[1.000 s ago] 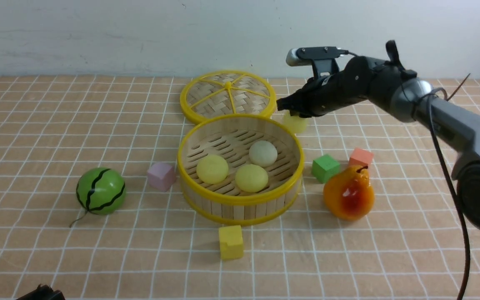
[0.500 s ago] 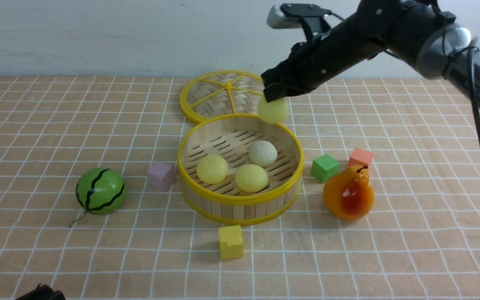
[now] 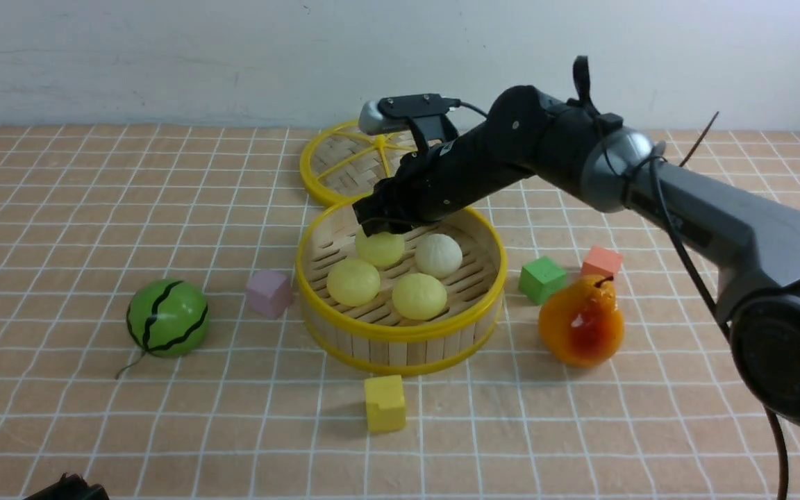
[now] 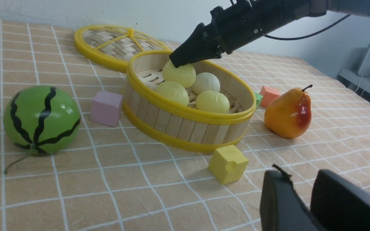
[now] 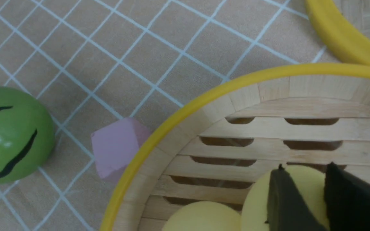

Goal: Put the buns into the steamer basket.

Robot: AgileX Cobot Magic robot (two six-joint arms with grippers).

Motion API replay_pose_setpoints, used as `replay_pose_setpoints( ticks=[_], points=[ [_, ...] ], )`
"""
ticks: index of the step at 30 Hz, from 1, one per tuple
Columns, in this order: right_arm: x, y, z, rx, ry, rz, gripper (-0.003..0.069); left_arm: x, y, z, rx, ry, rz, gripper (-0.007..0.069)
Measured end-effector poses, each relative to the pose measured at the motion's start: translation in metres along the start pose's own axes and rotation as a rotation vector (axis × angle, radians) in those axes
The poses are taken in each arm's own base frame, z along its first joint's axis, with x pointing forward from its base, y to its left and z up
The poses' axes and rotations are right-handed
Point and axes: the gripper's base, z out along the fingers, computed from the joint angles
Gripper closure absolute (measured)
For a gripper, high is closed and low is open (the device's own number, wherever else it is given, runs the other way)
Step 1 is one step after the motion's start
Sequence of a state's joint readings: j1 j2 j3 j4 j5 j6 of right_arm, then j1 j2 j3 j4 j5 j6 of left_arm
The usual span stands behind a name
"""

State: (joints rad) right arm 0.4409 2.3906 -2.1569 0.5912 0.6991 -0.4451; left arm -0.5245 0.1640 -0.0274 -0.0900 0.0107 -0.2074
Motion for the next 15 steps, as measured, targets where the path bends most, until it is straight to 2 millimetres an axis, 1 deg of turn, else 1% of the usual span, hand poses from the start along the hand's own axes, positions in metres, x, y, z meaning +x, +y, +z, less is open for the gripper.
replay_pose_setpoints(
  ticks=[1,2,3,5,7,8,9,10,11,13,14,15],
  points=[
    [0.0,0.003,0.001,-0.003,0.003,-0.006,0.0383,0.0,0.0,0.0,0.0,0.0,0.0,0.047],
    [0.0,0.003,0.001,-0.004,0.004,-0.006,0.0363,0.0,0.0,0.0,0.0,0.0,0.0,0.047],
    [0.0,0.005,0.0,-0.007,0.007,-0.008,0.0323,0.0,0.0,0.0,0.0,0.0,0.0,0.047],
    [0.0,0.006,-0.002,-0.012,0.016,-0.004,0.0299,0.0,0.0,0.0,0.0,0.0,0.0,0.0468],
    [-0.004,0.01,-0.01,-0.016,0.026,0.003,0.028,0.0,0.0,0.0,0.0,0.0,0.0,0.0464],
    [-0.01,0.014,-0.025,-0.006,0.037,0.0,0.0282,0.0,0.0,0.0,0.0,0.0,0.0,0.0461],
    [-0.012,0.014,-0.027,-0.003,0.033,0.0,0.0282,0.0,0.0,0.0,0.0,0.0,0.0,0.0461],
    [-0.02,0.02,-0.045,0.011,0.039,-0.004,0.0298,0.0,0.0,0.0,0.0,0.0,0.0,0.046],
    [-0.025,0.023,-0.057,0.023,0.04,0.0,0.0309,0.0,0.0,0.0,0.0,0.0,0.0,0.046],
    [-0.04,0.034,-0.099,0.071,0.045,-0.015,0.0353,0.0,0.0,0.0,0.0,0.0,0.0,0.046],
    [-0.042,0.037,-0.11,0.083,0.058,-0.01,0.0372,0.0,0.0,0.0,0.0,0.0,0.0,0.046],
    [-0.046,0.042,-0.127,0.1,0.061,-0.013,0.0393,0.0,0.0,0.0,0.0,0.0,0.0,0.046]
  ],
)
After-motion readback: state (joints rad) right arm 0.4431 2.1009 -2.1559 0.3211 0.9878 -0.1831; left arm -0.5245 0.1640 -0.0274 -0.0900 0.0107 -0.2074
